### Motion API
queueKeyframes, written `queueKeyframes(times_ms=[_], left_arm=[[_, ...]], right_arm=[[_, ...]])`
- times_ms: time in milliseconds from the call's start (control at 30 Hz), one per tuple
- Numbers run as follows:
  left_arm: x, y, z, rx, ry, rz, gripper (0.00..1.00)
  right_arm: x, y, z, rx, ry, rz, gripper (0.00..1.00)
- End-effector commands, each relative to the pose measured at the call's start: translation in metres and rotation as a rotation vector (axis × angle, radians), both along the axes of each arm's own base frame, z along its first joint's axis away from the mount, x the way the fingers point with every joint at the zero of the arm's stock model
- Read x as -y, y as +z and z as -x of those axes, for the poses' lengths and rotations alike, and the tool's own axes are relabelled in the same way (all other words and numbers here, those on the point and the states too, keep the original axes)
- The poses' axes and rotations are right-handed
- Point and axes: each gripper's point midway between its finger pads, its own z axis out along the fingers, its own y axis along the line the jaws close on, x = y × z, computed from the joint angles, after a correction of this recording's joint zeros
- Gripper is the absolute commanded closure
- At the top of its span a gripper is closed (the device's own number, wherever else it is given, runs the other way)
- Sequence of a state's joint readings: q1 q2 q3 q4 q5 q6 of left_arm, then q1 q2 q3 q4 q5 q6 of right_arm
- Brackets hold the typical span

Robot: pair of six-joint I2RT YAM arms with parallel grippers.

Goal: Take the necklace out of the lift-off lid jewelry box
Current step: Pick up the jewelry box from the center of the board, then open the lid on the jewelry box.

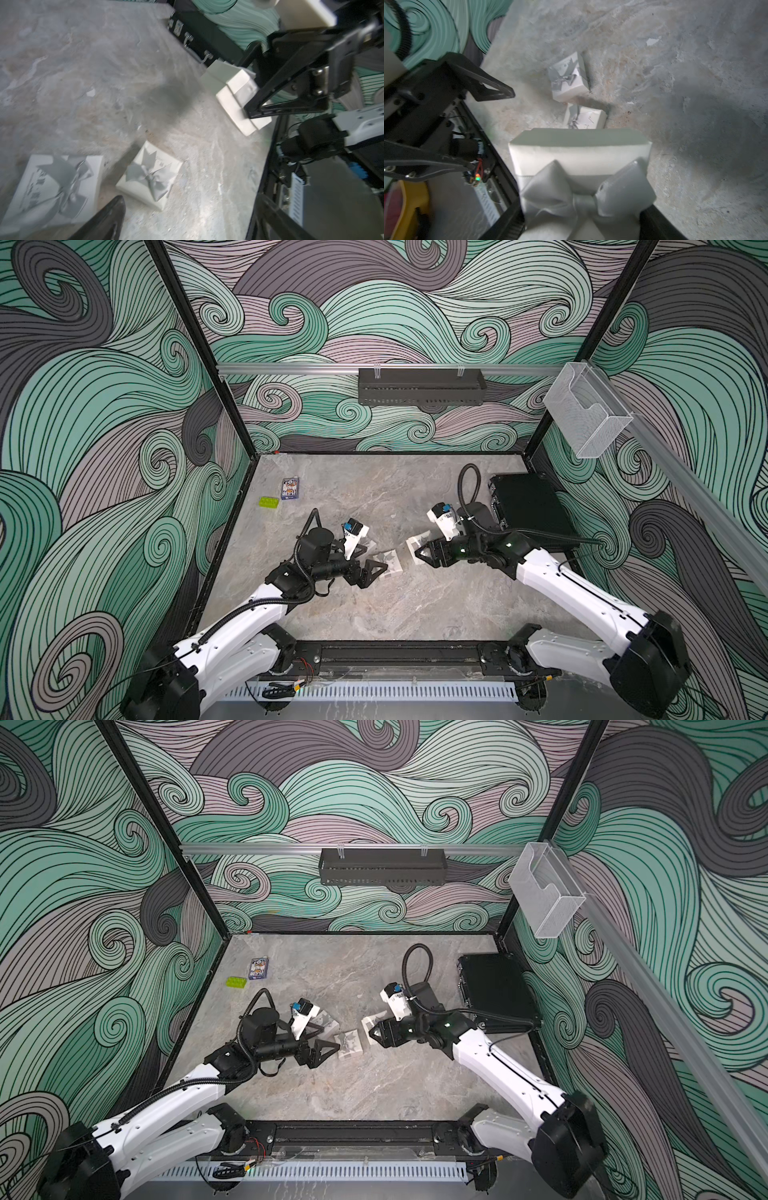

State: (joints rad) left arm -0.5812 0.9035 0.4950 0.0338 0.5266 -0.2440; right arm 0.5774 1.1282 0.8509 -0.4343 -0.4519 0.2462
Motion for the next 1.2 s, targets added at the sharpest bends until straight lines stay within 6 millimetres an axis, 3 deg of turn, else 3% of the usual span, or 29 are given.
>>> queueKeyframes(times_ms=[0, 167, 433, 733, 1167], left_arm=[[0.015, 0.068, 0.019, 0.050, -0.118, 0.204, 0.03], [0.017, 0.107, 0.037, 0.070, -0.190, 0.317, 0.02], [0.018, 0.139, 0.046, 0.079, -0.228, 0.406, 0.01], [0.033, 0.159, 0.054, 0.058, -0.300, 0.455, 0.02], [0.045, 0.179, 0.069, 0.060, -0.358, 0.496, 0.03]], right_arm=[[-0.011, 0.039, 0.015, -0.019, 0.082, -0.160, 0.29], [-0.024, 0.086, 0.029, 0.011, 0.182, -0.341, 0.30], [-0.032, 0.138, 0.053, 0.057, 0.318, -0.519, 0.30], [-0.036, 0.163, 0.071, 0.102, 0.417, -0.592, 0.30], [-0.045, 0.176, 0.092, 0.155, 0.514, -0.623, 0.30]])
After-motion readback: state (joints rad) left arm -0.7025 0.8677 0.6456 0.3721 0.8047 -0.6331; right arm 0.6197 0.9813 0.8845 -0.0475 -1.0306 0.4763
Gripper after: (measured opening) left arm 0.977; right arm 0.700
